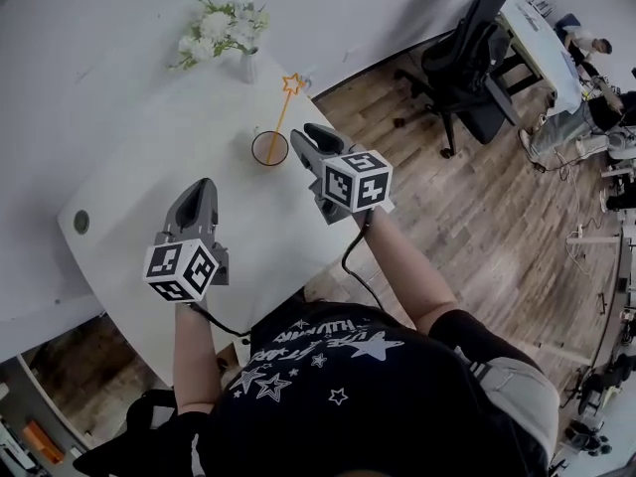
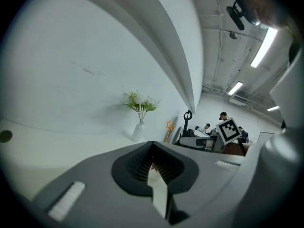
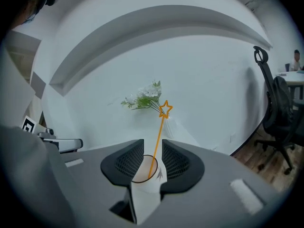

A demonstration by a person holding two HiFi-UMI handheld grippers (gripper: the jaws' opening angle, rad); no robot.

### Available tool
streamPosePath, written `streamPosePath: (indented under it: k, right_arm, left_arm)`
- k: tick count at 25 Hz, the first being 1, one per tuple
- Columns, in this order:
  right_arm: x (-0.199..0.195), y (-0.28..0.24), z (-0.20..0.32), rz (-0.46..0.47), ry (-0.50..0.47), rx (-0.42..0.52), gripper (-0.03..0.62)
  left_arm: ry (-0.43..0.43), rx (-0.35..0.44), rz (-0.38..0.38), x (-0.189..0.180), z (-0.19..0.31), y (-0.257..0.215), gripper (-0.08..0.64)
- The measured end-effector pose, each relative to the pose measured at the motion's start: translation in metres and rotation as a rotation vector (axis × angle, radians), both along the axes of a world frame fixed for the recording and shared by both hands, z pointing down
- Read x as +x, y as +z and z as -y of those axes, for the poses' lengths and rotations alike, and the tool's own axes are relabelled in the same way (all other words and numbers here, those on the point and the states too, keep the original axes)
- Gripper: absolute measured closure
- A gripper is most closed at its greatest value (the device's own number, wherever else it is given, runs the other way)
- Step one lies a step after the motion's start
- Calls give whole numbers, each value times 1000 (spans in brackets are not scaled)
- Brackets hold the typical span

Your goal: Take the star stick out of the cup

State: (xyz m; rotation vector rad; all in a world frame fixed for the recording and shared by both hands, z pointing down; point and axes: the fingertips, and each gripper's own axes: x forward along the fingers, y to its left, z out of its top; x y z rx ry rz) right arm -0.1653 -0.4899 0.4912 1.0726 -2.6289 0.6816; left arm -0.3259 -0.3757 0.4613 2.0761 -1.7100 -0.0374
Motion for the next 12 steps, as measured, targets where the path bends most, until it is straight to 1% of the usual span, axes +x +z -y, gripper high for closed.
streamPosePath:
  k: [4, 12]
  right_arm:
    - [-11, 6, 15, -18, 23, -11, 456]
    - [-25, 17, 35, 8, 55, -67, 469]
  left_arm:
    - [17, -15, -2, -3, 6, 8, 560]
    - [46, -48, -10, -1, 14, 25, 560]
